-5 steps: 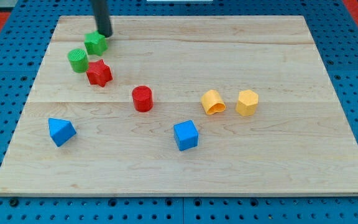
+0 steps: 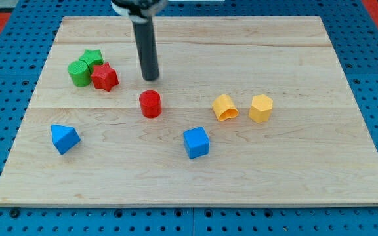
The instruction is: Push the red circle above the blue cube
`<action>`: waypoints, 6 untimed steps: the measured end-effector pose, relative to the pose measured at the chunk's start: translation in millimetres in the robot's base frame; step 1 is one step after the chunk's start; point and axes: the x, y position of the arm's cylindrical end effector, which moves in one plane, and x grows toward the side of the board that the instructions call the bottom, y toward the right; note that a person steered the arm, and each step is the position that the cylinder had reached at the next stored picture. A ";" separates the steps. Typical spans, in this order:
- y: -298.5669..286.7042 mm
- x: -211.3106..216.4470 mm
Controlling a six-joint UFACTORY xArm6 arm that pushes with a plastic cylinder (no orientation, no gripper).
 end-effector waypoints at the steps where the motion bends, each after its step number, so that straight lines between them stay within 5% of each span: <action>1: 12.7 41.7; 2: -11.2 61.5; 3: 42.8 104.4; 6: -128.8 38.7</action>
